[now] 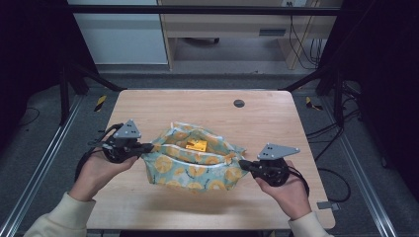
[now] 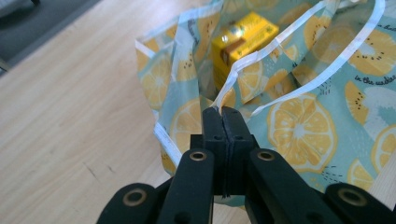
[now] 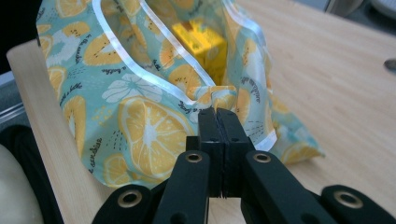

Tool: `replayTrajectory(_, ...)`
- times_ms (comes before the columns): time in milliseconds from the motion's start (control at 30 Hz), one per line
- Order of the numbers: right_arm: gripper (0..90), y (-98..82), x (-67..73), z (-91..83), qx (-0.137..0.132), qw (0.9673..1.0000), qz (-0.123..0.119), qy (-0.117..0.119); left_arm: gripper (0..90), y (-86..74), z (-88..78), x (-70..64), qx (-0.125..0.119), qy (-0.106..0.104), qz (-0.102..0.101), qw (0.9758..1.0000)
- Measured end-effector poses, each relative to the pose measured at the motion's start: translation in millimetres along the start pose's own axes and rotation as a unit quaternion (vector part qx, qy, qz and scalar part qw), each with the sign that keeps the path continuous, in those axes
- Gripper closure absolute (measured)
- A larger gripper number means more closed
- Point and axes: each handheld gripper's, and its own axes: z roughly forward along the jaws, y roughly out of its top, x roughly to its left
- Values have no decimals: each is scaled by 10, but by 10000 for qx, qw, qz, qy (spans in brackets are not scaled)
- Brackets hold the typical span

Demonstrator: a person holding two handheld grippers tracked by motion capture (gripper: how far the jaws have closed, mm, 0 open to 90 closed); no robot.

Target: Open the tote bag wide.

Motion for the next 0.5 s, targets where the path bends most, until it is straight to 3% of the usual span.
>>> replayTrajectory(167,900,-154,-71,193,263,9996,130,38,899,-110,202,36,168,-78,-140,9997)
replayTrajectory(333,896,-222,-114,295,392,9990,191,72,900,-149,277,25,236,-135,-155,9995)
replayTrajectory(500,719,-207,-162,343,402,9986,313,101,899,-176,335,-34,338,-199,-82,9992)
